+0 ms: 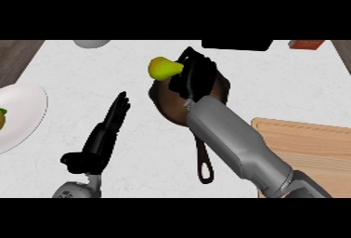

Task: Pick the pear from the cutting board and place it in the pan

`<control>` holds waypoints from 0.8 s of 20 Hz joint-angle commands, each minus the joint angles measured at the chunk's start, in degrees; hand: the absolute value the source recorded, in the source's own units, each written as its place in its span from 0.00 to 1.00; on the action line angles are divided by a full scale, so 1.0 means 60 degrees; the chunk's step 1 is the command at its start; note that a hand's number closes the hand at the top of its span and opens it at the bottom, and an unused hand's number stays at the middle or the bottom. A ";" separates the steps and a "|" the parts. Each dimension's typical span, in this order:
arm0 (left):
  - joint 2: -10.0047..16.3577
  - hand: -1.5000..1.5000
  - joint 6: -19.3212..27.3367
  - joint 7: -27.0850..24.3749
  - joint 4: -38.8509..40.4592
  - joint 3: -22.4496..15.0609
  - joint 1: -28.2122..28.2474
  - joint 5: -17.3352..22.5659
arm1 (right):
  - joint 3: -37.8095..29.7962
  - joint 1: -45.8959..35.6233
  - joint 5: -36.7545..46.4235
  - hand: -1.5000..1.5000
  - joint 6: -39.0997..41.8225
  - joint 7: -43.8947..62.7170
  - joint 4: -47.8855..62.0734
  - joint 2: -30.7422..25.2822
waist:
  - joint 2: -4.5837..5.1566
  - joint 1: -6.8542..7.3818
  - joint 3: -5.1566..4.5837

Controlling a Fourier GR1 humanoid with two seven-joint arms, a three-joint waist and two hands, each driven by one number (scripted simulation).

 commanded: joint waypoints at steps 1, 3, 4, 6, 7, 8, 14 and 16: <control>0.0076 0.50 0.0018 -0.0106 0.0054 0.0265 0.0017 0.0075 | 0.0815 -0.0539 0.1733 1.00 -0.0414 0.2600 0.0882 0.0065 | 0.0029 -0.0238 0.0012; -0.0162 0.50 0.0233 0.0210 -0.0171 -0.0101 -0.0123 -0.0204 | 0.0987 -0.0504 0.2222 1.00 -0.0801 0.3074 0.1125 0.0064 | 0.0070 -0.0172 0.0028; 0.0065 0.50 -0.0066 -0.0038 0.0158 0.0229 -0.0188 0.0030 | 0.0831 -0.0885 0.2501 1.00 -0.0563 0.3120 0.1327 0.0064 | 0.0095 -0.0254 0.0024; -0.0099 0.50 0.0063 -0.0238 -0.0167 -0.0052 0.0496 -0.0053 | 0.0227 -0.0585 0.2934 1.00 -0.1616 0.2894 0.1751 0.0063 | 0.0109 -0.0282 0.0038; 0.0232 0.50 -0.0108 -0.0251 -0.0278 0.0189 0.0517 0.0033 | 0.0234 -0.0577 0.3014 1.00 -0.1684 0.3195 0.1487 0.0063 | 0.0088 -0.0214 0.0038; 0.0089 0.50 -0.0002 0.0119 -0.0033 0.0328 -0.0042 0.0098 | 0.0023 -0.0445 0.3142 1.00 -0.2003 0.3033 0.1530 0.0063 | 0.0117 -0.0398 0.0044; 0.0026 0.50 0.0140 -0.0016 -0.0378 0.0278 0.0259 -0.0056 | -0.1088 -0.0255 0.3628 1.00 -0.2891 0.2123 0.2618 0.0062 | 0.0163 -0.0386 0.0047; -0.0057 0.50 0.0116 -0.0259 -0.0142 0.0077 0.0314 -0.0259 | -0.1653 -0.0524 0.3285 1.00 -0.3044 0.1495 0.3114 -0.0132 | 0.0213 -0.0301 0.0048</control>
